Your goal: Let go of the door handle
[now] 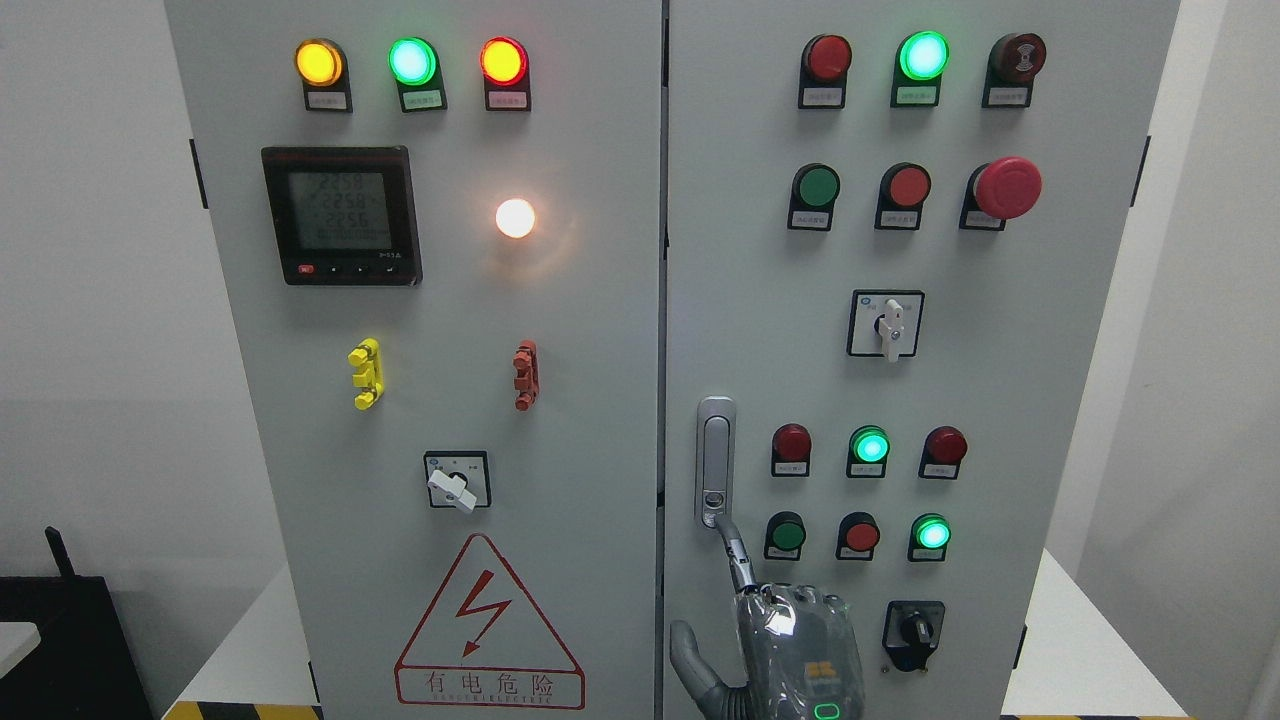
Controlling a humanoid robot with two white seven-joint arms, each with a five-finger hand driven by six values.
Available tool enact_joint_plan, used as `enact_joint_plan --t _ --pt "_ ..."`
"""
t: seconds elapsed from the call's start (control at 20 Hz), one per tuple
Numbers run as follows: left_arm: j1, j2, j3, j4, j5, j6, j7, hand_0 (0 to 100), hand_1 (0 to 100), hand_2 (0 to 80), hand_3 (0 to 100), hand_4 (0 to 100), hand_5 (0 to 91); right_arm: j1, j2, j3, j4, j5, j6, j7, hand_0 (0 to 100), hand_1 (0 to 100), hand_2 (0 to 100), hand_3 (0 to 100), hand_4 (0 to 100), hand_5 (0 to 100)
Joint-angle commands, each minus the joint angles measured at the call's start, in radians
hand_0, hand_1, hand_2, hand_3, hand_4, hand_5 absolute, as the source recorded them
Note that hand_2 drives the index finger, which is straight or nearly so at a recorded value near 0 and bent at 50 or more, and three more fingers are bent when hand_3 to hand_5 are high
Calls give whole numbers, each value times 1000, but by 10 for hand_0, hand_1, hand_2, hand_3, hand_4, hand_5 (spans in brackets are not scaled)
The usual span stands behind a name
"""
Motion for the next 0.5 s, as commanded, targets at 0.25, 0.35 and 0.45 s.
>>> enact_joint_plan --t 0.25,0.35,0.45 --pt "-2 0 -12 0 0 -1 0 120 389 0 0 0 0 1 0 12 5 1 0 1 399 345 0 1000 1000 1000" --pt "-2 0 -12 0 0 1 0 120 389 0 0 0 0 1 0 12 6 1 2 1 399 345 0 1000 1000 1000" --pt "-2 0 -12 0 0 -1 0 120 389 0 0 0 0 0 0 10 6 1 2 1 399 345 0 1000 1000 1000"
